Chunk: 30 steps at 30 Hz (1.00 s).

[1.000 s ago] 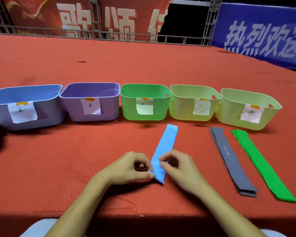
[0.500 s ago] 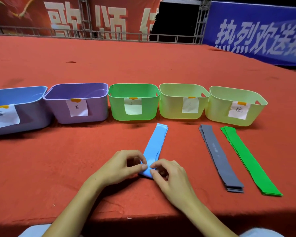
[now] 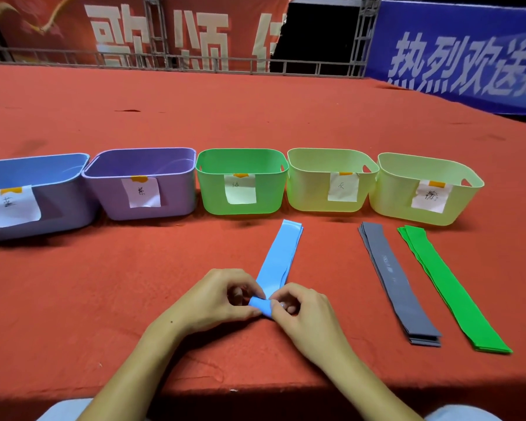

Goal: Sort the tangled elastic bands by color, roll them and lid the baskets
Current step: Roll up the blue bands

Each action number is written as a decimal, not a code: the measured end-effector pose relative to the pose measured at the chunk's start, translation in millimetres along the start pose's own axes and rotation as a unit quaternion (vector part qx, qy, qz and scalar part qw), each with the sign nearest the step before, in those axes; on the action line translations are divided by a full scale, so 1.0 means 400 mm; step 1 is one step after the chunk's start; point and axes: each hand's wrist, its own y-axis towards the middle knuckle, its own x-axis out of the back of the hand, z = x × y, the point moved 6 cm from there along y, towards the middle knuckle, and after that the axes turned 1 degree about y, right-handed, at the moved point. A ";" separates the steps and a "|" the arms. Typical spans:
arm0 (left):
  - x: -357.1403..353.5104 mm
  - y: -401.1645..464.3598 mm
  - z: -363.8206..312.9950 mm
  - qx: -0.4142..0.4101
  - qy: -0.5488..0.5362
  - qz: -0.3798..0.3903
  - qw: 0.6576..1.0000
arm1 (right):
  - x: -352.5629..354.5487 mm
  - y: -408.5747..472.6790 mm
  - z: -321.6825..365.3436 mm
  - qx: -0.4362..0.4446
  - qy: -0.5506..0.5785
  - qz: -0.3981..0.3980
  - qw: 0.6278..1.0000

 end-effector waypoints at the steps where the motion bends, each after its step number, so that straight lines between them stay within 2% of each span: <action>1: -0.001 -0.001 0.004 0.008 -0.005 0.002 1.000 | -0.001 -0.003 0.003 0.006 -0.016 0.000 1.000; 4: -0.004 -0.002 0.012 0.018 -0.007 0.011 1.000 | -0.007 -0.012 0.011 0.029 -0.057 -0.006 0.998; 10: -0.001 0.006 0.012 -0.009 0.015 0.003 1.000 | -0.011 -0.016 0.014 0.045 -0.041 0.018 0.998; 21: -0.008 0.007 0.021 0.000 0.037 0.011 0.999 | -0.001 -0.012 0.024 0.092 -0.083 0.016 0.992; 30: -0.011 0.005 0.019 0.014 -0.041 0.009 0.999 | -0.007 -0.002 0.026 0.093 -0.132 0.038 0.986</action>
